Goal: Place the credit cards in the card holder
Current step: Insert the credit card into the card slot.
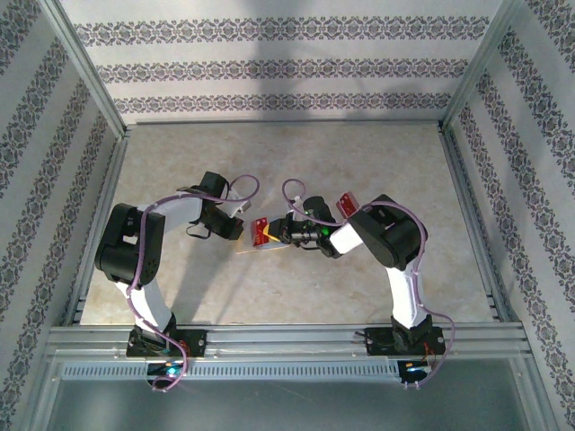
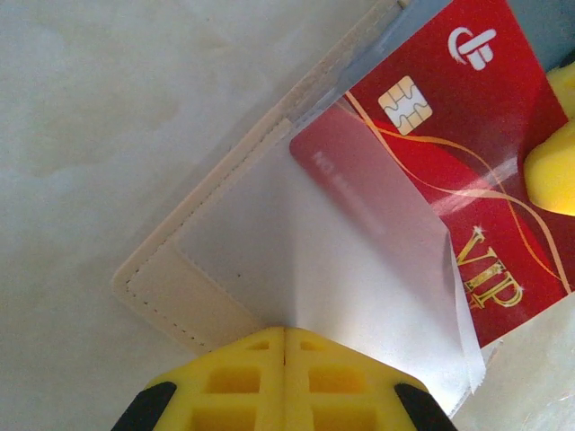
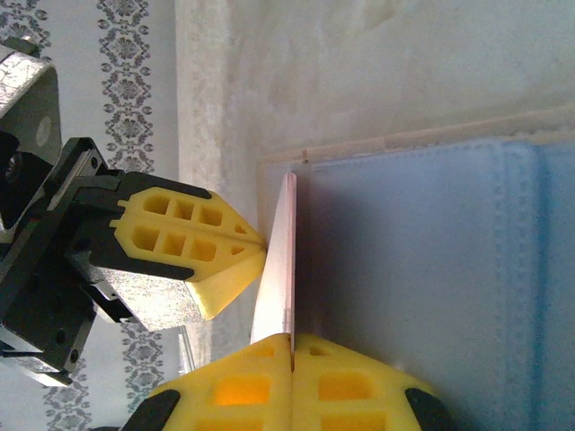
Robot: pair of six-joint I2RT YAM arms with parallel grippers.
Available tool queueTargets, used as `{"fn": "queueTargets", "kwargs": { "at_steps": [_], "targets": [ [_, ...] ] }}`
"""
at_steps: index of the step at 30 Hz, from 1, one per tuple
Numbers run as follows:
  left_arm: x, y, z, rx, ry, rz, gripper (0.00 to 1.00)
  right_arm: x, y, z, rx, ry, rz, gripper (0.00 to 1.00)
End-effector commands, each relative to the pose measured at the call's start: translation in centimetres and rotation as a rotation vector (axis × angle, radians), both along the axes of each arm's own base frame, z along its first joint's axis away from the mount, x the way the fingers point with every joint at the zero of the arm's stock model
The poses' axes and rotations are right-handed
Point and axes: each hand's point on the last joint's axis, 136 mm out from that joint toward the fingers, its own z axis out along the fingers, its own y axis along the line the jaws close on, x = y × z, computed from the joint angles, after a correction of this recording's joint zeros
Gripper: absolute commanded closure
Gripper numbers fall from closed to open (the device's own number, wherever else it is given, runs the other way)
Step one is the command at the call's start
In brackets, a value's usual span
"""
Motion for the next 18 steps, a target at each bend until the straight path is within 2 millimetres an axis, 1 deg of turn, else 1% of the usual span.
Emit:
{"fn": "queueTargets", "kwargs": {
  "at_steps": [1,5,13,15,16,18],
  "targets": [
    [-0.27,0.81,-0.7,0.064,-0.015,-0.019,1.0,-0.4,0.41,-0.74,0.001,-0.001,-0.008,1.0],
    [-0.39,0.79,-0.86,0.063,-0.012,-0.022,1.0,-0.73,0.66,-0.95,-0.005,-0.005,-0.001,1.0],
    [-0.33,0.83,-0.95,0.067,-0.011,-0.022,1.0,-0.73,0.6,-1.12,-0.023,-0.017,-0.019,1.0],
    [-0.31,0.88,-0.82,0.068,-0.012,-0.019,1.0,-1.02,0.74,-1.34,-0.041,-0.014,-0.009,1.0],
    [-0.3,0.89,-0.75,0.069,-0.013,-0.019,1.0,-1.12,0.7,-1.42,-0.051,-0.014,-0.007,0.99],
    [-0.3,0.91,-0.84,0.069,-0.012,-0.019,1.0,-1.38,0.53,-1.7,-0.085,-0.012,-0.003,0.95]
  ]
}}
